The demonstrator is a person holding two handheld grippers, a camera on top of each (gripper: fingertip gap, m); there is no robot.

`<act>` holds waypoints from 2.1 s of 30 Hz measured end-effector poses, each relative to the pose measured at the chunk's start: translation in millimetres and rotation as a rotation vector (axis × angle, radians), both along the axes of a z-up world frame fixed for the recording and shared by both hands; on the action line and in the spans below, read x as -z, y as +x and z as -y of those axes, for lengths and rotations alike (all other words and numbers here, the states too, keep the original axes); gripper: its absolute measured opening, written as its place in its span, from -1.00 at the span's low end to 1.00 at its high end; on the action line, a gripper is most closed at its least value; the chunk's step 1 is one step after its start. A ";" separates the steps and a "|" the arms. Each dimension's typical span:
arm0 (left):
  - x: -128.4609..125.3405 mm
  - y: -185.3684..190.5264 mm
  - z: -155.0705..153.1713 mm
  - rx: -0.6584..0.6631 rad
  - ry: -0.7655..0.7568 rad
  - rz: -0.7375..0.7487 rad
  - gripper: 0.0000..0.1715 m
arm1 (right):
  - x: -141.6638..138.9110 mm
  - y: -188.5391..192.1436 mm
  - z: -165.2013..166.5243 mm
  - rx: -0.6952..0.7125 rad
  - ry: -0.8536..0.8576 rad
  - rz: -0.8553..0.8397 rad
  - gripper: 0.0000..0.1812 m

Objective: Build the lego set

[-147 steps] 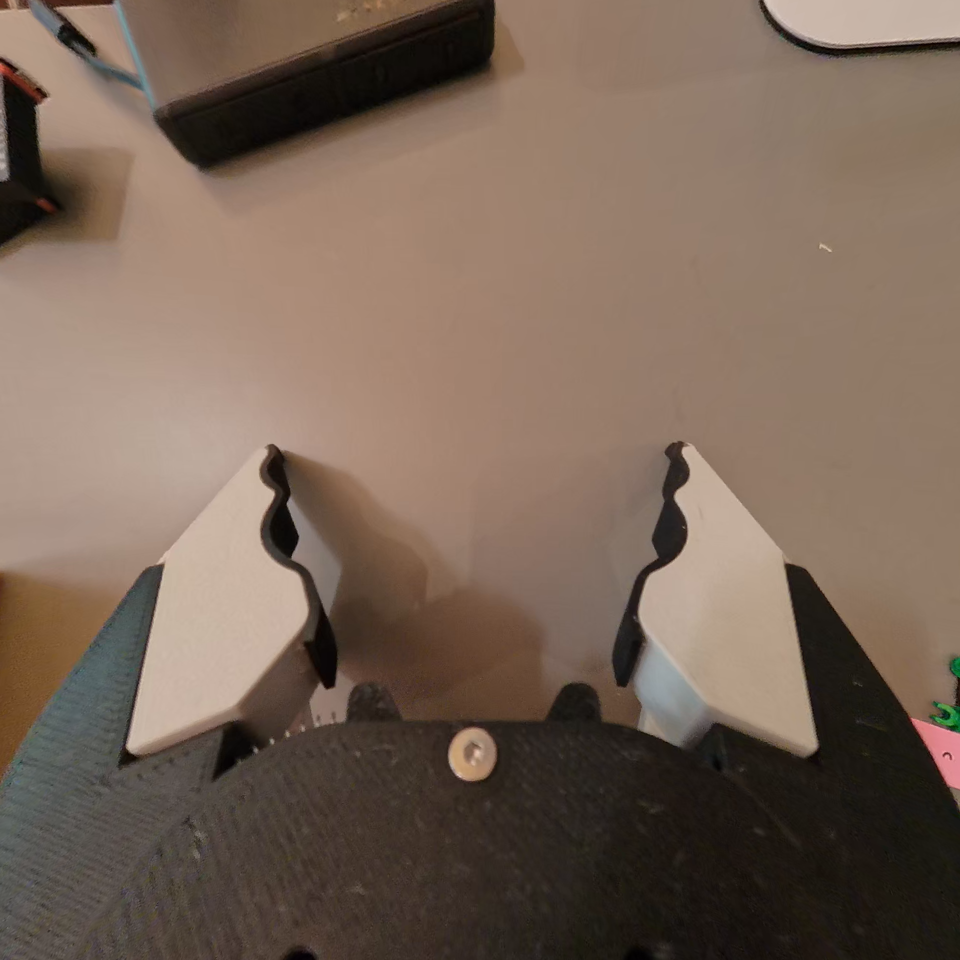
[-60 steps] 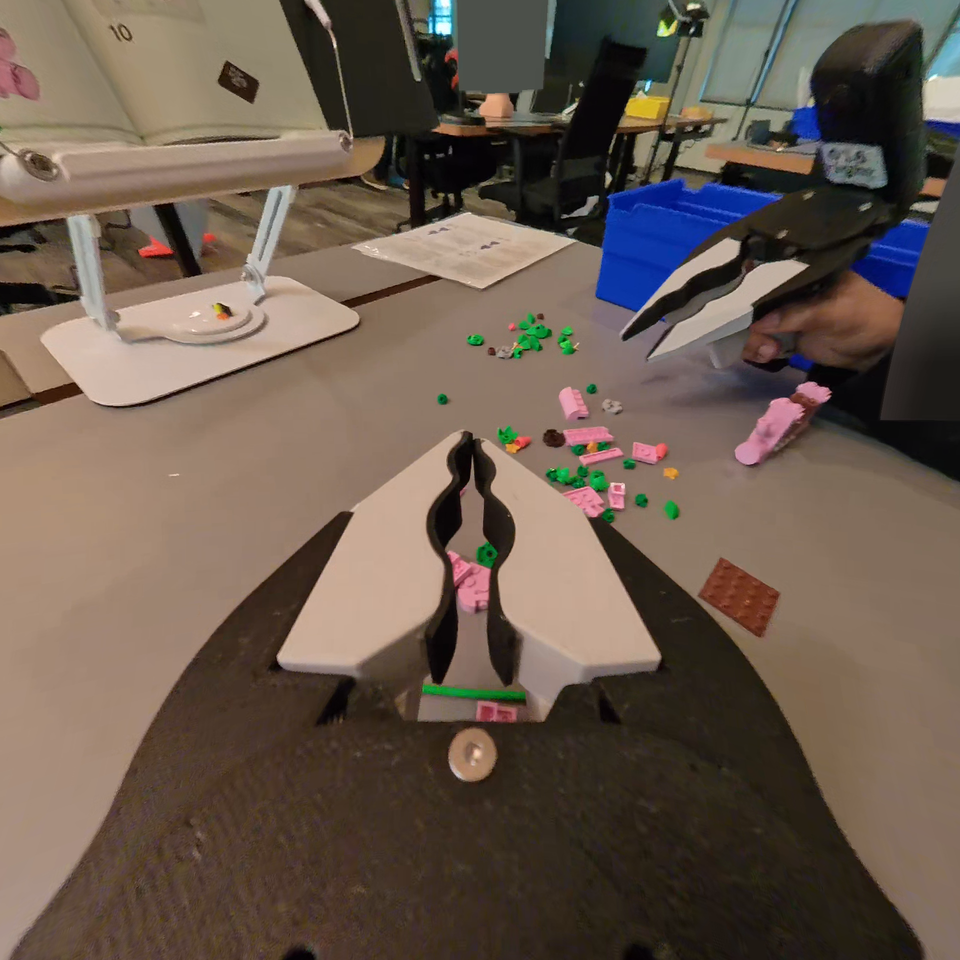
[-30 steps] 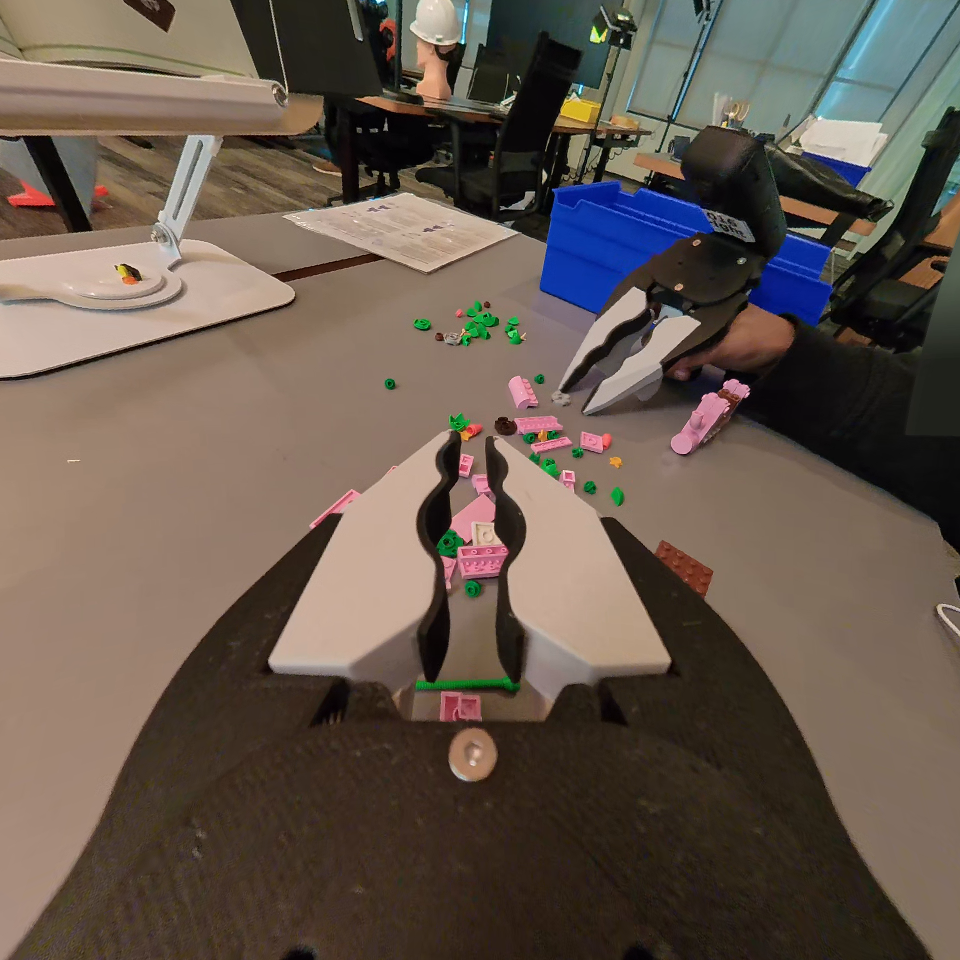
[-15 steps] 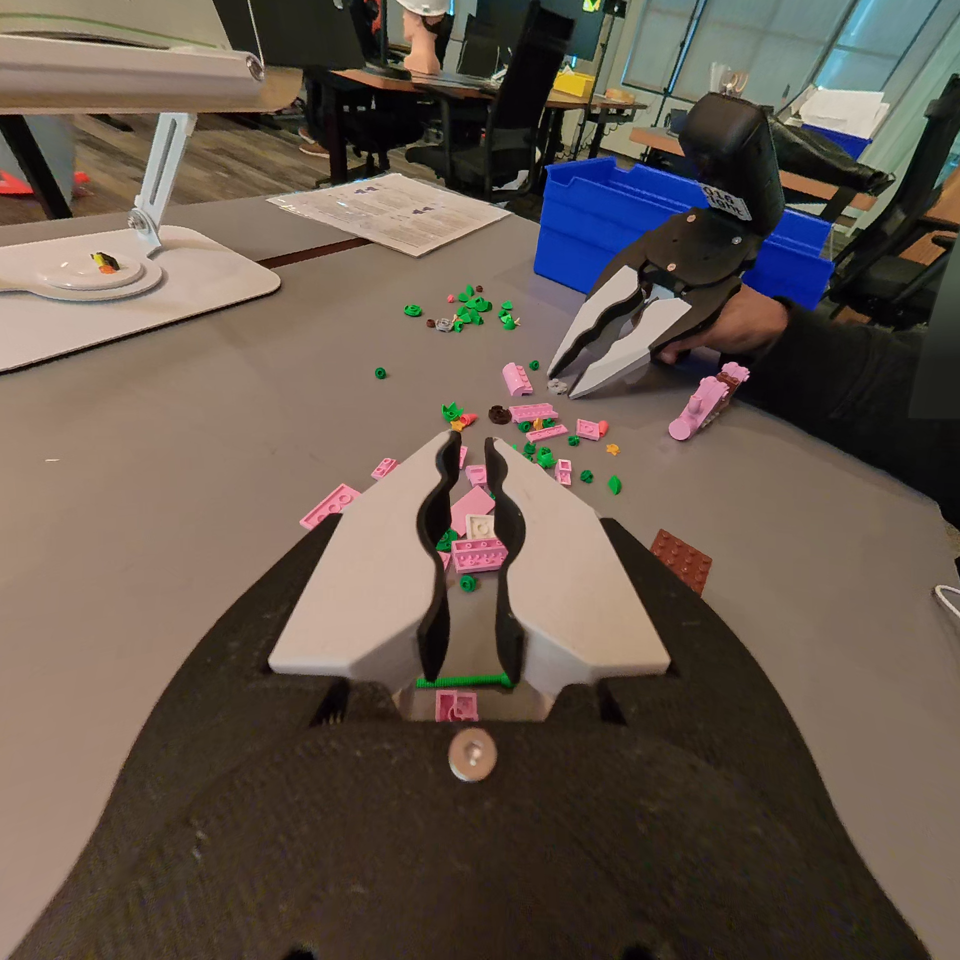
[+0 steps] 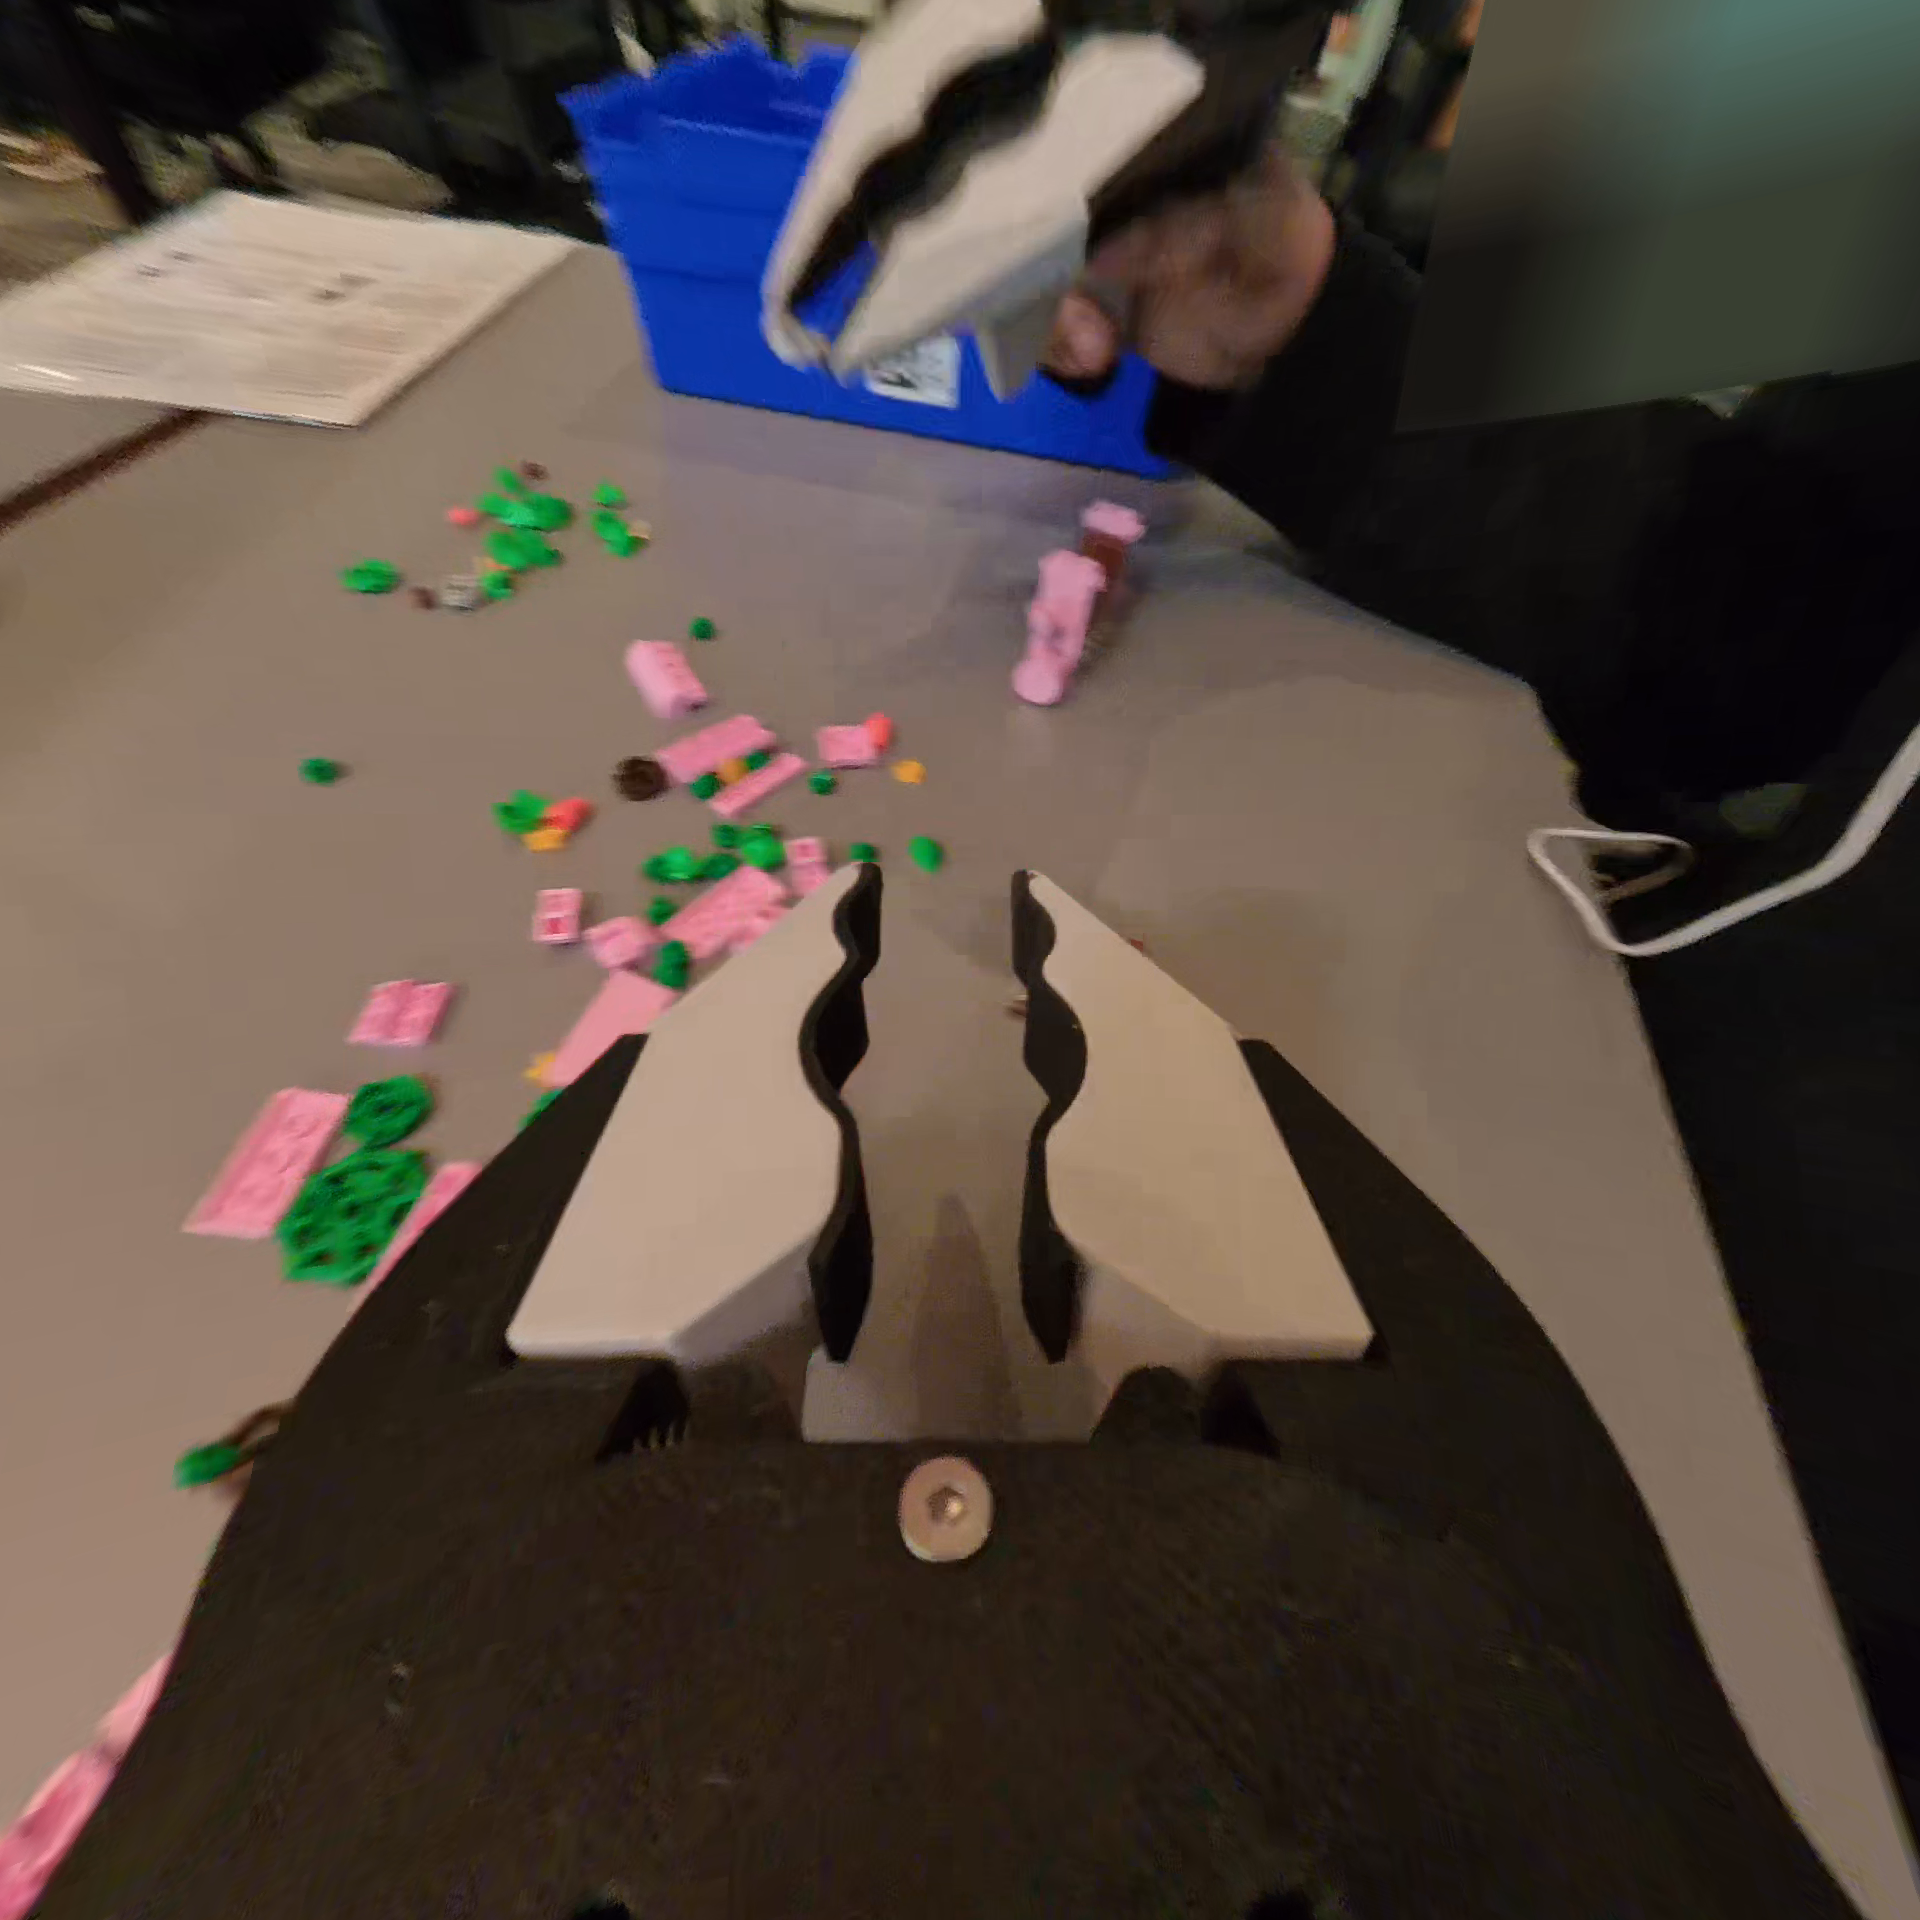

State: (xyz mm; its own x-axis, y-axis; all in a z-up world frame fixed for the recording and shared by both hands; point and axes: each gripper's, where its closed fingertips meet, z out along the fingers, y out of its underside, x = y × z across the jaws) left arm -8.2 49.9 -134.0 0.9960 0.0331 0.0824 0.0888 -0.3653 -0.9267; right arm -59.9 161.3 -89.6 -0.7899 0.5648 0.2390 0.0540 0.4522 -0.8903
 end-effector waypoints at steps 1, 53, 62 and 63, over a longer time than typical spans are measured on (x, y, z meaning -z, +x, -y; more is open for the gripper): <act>2.4 11.6 -4.0 0.044 -0.020 0.025 -0.65 | -12.7 8.1 10.3 -0.002 -0.008 -0.045 -0.86; 64.7 38.0 -17.1 0.074 -0.379 0.079 -0.64 | 95.2 85.6 94.7 -0.080 0.091 0.283 -0.80; 64.9 37.9 -17.0 0.073 -0.380 0.075 -0.64 | 93.4 82.1 95.7 -0.070 0.087 0.268 -0.99; 64.9 37.8 -17.0 0.073 -0.380 0.074 -0.64 | 93.6 82.5 96.0 -0.073 0.089 0.270 -1.00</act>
State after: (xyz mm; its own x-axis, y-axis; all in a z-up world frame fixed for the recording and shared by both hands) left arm 29.6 66.9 -198.9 0.9887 0.0044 0.1500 0.1117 -0.6891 -0.7160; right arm 22.6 65.3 -183.2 -0.8693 0.4905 0.0607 0.2479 0.5389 -0.8051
